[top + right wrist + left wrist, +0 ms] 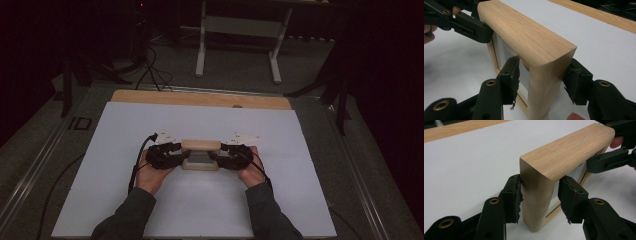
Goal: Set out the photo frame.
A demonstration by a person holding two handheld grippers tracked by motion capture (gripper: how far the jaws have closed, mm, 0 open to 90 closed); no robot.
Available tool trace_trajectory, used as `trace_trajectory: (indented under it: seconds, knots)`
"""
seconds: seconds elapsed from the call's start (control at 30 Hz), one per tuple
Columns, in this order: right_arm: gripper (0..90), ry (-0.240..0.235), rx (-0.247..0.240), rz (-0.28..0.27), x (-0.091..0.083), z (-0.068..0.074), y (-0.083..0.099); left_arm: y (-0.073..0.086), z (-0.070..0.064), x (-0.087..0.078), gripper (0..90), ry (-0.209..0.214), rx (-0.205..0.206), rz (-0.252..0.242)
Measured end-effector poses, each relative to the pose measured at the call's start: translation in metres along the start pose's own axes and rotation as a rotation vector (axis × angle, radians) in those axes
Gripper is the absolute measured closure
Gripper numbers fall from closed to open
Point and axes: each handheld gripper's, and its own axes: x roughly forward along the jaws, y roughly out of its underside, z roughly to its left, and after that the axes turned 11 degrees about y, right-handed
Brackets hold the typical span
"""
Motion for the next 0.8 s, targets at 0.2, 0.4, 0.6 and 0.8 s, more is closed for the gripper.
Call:
trace_trajectory:
  seconds: [0.2,0.4,0.6,0.8]
  knots:
    - [48.8,-0.002,0.01,0.0,0.004,0.0,-0.002,0.0,0.003,-0.001,53.7,-0.003,-0.006,0.001]
    - [47.9,0.003,0.029,0.012,0.006,-0.002,-0.002,-0.002,0.004,0.003,53.6,-0.012,-0.013,-0.001]
    - [47.4,0.003,0.043,0.017,0.009,-0.004,-0.004,-0.003,0.006,0.005,53.5,-0.014,-0.031,-0.01]
    - [46.7,0.008,0.06,0.022,0.012,-0.007,-0.005,-0.003,0.009,0.009,53.3,-0.019,-0.05,-0.018]
